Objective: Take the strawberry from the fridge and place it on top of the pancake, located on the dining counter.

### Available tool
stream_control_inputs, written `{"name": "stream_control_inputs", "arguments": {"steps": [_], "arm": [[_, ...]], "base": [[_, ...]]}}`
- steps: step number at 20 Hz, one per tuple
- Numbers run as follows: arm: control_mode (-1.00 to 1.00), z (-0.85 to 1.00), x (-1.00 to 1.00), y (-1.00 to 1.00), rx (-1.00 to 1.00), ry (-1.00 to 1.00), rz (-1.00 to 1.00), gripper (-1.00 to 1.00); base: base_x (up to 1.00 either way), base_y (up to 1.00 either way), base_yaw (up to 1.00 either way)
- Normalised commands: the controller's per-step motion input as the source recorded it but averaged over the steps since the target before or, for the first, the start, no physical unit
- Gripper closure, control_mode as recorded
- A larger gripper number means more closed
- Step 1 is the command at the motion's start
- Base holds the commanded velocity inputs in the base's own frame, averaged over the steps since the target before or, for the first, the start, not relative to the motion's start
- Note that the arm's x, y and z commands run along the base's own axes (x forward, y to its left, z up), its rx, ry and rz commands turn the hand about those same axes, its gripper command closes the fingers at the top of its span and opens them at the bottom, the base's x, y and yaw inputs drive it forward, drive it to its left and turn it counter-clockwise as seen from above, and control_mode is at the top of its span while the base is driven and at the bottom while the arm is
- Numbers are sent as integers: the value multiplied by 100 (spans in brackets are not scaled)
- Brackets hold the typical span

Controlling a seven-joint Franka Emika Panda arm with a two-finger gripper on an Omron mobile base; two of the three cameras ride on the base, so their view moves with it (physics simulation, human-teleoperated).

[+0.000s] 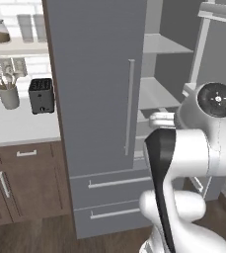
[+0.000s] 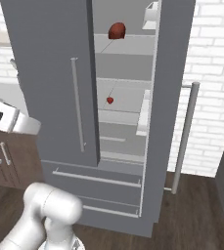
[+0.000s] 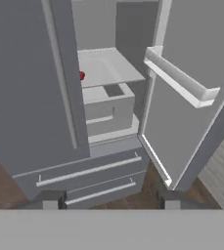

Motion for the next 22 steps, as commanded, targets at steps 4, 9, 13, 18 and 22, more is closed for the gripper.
{"name": "stream_control_inputs", "arguments": {"steps": [4, 9, 13, 18, 22], "arm": [[-100, -36, 50, 0, 6, 0, 15, -100], [-100, -3, 64, 0, 4, 0, 16, -100], [-100, -10, 76, 0, 0, 1, 11, -100], [-100, -14, 84, 0, 0, 1, 0, -100], [-100, -21, 66, 0, 0, 1, 0, -100]], "base": [[0, 0, 0], [0, 0, 0], [0, 0, 0], [0, 0, 0], [0, 0, 0]]}}
